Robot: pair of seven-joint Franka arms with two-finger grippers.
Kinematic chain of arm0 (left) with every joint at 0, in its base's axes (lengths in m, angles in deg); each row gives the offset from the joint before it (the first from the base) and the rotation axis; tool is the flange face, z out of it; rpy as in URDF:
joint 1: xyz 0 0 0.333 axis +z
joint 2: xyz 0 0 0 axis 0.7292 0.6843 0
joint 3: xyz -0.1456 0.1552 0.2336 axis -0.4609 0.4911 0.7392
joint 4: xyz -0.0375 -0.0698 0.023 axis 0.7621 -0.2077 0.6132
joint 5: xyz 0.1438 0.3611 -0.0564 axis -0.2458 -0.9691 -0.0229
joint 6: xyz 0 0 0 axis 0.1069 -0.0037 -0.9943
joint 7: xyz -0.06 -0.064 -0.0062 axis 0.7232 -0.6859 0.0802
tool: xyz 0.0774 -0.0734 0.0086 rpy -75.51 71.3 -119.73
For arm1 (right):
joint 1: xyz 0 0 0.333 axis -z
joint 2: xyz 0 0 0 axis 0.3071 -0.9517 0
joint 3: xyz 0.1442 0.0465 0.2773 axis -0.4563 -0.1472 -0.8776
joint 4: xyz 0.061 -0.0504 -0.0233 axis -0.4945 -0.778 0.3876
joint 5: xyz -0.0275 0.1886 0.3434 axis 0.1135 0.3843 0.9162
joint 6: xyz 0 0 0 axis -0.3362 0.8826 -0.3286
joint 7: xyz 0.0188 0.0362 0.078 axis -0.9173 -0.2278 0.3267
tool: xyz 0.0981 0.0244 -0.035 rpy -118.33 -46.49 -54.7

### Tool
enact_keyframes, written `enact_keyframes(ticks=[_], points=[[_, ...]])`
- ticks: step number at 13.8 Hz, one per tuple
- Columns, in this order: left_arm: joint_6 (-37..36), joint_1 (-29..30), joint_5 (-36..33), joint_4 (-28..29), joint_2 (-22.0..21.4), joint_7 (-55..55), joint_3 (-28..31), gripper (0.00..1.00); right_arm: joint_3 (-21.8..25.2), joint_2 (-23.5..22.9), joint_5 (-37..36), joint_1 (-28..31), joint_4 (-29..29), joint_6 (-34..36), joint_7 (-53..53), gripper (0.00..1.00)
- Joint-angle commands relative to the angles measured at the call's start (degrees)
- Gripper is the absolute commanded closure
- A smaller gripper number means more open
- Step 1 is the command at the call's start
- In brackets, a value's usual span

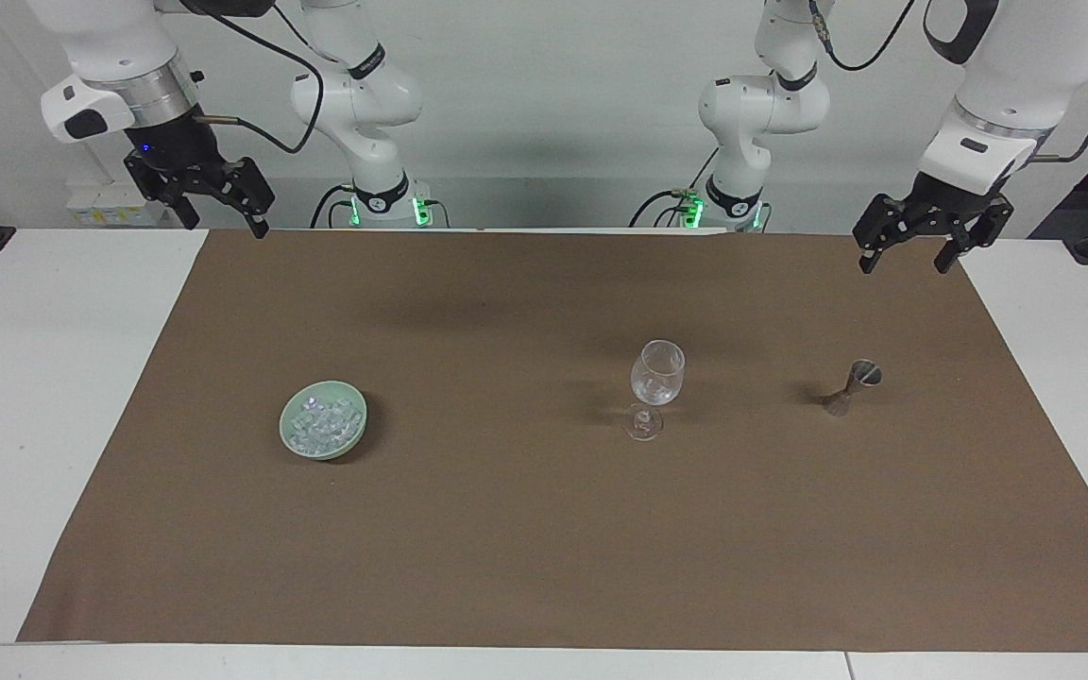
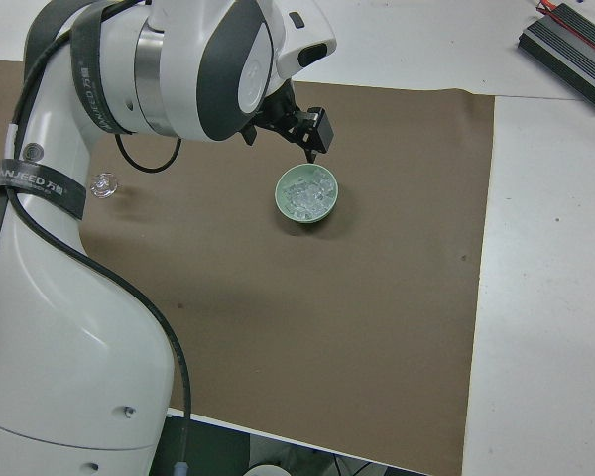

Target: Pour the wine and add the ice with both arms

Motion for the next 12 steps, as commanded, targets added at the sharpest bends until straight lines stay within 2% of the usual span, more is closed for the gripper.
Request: enact_keyframes(ticks=[1, 12], points=[[1.25, -0.30, 0.01, 0.31, 0.00, -0.51, 0.36, 0.00, 0.71, 0.91, 0.28, -0.62, -1.04, -0.73, 1.19, 0.00], [1.43, -0.03, -0.42, -0.57, -0.62, -0.77, 0.71, 0.00, 0.71, 0.91, 0.37, -0.62, -1.04, -0.73, 1.19, 0.00]])
